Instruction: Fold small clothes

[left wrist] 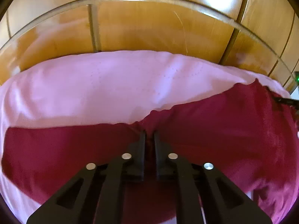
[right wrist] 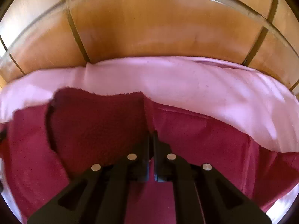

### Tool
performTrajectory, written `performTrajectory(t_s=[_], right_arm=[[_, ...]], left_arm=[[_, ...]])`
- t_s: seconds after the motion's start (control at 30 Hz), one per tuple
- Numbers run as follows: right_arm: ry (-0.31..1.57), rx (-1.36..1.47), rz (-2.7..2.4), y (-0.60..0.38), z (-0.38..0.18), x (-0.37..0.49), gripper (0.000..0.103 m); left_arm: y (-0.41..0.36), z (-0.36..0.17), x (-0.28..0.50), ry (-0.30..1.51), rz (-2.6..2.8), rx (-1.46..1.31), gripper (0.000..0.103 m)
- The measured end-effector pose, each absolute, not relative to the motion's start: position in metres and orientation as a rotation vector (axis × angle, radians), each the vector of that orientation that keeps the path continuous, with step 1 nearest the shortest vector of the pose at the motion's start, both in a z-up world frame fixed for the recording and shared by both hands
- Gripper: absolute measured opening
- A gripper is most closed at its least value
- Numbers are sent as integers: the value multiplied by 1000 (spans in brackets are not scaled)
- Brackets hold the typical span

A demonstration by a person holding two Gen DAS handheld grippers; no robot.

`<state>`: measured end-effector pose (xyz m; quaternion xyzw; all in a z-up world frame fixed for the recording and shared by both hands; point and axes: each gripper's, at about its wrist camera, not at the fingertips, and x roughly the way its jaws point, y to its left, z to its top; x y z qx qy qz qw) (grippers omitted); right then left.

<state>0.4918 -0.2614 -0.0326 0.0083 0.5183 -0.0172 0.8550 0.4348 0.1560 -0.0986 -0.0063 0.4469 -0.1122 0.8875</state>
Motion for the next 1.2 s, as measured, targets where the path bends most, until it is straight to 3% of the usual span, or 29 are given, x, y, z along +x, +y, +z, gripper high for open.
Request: performTrajectory(t_s=[0.13,0.3,0.37,0.4,0.43,0.47,0.57,0.7,0.87,0.97,1.03,1.2], right_arm=[[1003,86,-9,-258,-15,489,2],[1052,71,-15,-244,-36,505,6],[1026,123,-7,-252,-30,498,18],[1010,153,-1,-257,-26,491,44],[981,171,-1,-262,-18,482,55],[948,166,-8,-271,-9,467,55],[924,187,-32,-302,3,431,55],[895,326,-164,-385,8,365,53],[881,500,-420,-500,-2,286,46],[846,567,-560,-557,-4,249,48],[813,618,-645,-600,-2,229,56],[759,722,-704,-672,0,214,65]], left_arm=[[177,-94,406,890,-162,-67,5],[186,-101,399,934,-96,-107,6],[175,-91,399,934,-57,-57,7],[169,-85,400,926,-54,-51,7],[165,-79,397,909,-54,-51,10],[161,-71,393,886,-52,-55,20],[149,-44,373,799,-69,-126,32],[107,-24,340,734,-179,-165,32],[32,-34,291,776,-369,-92,32],[-9,-43,270,789,-442,-14,32],[-31,-50,256,813,-499,22,32],[-55,-68,255,887,-513,25,32]])
